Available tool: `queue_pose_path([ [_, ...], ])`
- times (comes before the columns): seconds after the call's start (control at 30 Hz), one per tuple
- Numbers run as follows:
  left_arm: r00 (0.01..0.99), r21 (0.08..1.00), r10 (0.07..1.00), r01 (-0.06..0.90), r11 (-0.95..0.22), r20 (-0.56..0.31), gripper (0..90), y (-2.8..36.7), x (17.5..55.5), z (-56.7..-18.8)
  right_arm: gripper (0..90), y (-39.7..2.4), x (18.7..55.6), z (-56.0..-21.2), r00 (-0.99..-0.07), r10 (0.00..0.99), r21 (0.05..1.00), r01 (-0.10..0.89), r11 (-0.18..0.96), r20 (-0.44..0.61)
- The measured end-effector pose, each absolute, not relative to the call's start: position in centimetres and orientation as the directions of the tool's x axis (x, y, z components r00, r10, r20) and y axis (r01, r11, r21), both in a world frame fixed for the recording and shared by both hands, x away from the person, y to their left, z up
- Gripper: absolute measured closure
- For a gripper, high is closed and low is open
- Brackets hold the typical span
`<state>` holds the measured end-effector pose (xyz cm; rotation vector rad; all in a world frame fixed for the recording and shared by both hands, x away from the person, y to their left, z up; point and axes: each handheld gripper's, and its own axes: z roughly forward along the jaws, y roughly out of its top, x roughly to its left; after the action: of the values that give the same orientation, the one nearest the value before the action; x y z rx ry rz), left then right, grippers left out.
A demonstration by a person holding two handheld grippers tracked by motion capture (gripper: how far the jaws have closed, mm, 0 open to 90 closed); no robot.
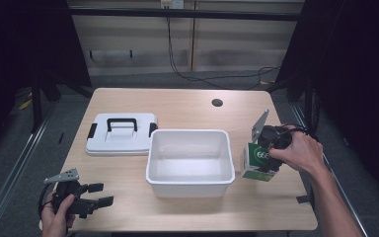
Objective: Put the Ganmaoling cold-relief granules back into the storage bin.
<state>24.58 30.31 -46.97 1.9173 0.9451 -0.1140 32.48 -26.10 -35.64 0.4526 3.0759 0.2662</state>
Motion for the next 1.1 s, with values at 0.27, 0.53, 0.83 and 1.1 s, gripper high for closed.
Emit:
queue_pose_path([
  [0.27,0.695,0.718,0.564,0.654,-0.240,-0.445,16.0,30.3,24.6,-47.0,16.1,-26.6,32.3,-34.9,-0.958,0.286,0.189,0.282,0.941,0.011],
  [0.53,0.696,0.718,0.565,0.653,-0.241,-0.444,16.0,30.3,24.6,-46.9,16.1,-27.3,31.8,-34.1,-0.952,0.305,0.223,0.301,0.927,0.014],
  [0.83,0.695,0.714,0.567,0.655,-0.246,-0.442,16.0,30.2,24.6,-47.0,16.1,-28.4,31.3,-32.6,-0.943,0.332,0.260,0.327,0.909,0.026],
  [1.1,0.695,0.715,0.567,0.655,-0.245,-0.442,16.0,30.2,24.6,-47.0,16.2,-29.1,30.9,-31.0,-0.944,0.330,0.322,0.319,0.891,0.023],
])
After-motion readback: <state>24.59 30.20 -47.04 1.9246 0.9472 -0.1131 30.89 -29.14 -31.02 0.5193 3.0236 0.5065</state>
